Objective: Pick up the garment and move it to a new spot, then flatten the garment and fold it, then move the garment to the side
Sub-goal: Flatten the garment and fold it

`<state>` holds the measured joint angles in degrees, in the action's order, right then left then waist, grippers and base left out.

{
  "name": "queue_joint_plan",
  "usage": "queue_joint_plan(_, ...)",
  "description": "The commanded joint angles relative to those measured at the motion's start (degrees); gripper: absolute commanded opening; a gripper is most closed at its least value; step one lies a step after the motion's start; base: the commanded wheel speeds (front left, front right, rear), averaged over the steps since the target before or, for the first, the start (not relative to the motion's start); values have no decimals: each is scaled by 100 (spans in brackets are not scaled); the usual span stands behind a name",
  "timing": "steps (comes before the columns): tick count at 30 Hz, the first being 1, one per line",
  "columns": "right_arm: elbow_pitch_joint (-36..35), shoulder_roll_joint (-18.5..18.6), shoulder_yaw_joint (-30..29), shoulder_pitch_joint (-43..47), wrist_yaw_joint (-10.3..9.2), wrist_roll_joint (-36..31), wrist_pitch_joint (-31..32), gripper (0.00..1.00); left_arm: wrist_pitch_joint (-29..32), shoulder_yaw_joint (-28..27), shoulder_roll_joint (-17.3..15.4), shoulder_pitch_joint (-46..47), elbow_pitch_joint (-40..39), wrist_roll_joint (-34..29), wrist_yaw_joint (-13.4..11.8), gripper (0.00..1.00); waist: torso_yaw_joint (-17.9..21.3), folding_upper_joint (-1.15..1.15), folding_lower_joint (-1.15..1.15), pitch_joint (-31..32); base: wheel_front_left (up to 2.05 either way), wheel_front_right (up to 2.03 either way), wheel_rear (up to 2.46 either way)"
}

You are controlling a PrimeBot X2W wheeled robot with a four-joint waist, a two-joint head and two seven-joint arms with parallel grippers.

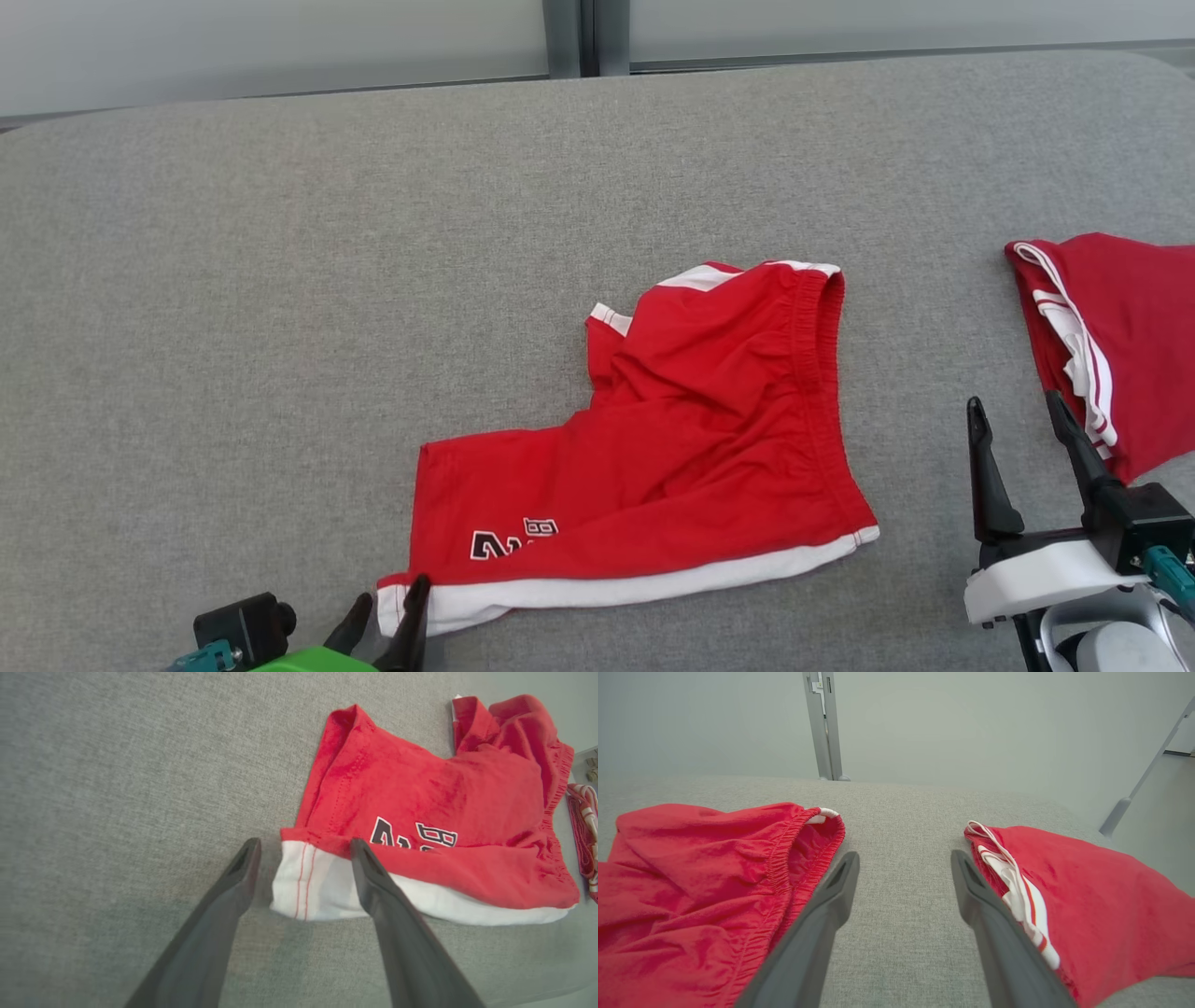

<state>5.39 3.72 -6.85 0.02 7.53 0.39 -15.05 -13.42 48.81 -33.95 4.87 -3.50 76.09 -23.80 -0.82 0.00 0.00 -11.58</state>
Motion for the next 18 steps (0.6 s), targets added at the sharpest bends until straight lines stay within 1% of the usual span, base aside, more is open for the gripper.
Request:
queue_joint_plan(1, -18, 28, -31, 91, -9, 23, -16, 100, -3, -28, -85, -112, 11, 45, -25, 100, 7, 0, 0, 27, 0, 0, 0)
queue_joint_plan(7, -88, 66, -165, 202, -9, 16, -16, 100, -79, -208, -226, -341, -74, 70, -123, 100, -21, 0, 0, 154, 0, 0, 0)
queue_joint_plan(9, -129, 83, -222, 234, -9, 5, -16, 100, -112, -356, -227, -357, -154, -6, -142, 100, -55, 0, 0, 185, 0, 0, 0)
queue_joint_plan(12, -218, 123, -309, 302, -9, -20, -16, 100, -153, -610, -189, -428, -259, -168, -154, 100, -102, 0, 0, 234, 0, 0, 0)
queue_joint_plan(16, -321, 163, -406, 350, -9, -53, -16, 100, -184, -955, -134, -477, -276, -492, -103, 100, -124, 0, 0, 328, 0, 0, 0)
queue_joint_plan(17, -321, 163, -406, 350, -9, -53, -16, 100, -184, -955, -134, -477, -276, -492, -103, 100, -124, 0, 0, 328, 0, 0, 0)
queue_joint_plan(18, -345, 161, -425, 369, -9, -51, -17, 100, -186, -1077, -75, -494, -279, -572, -64, 100, -127, 0, 0, 364, 0, 0, 0)
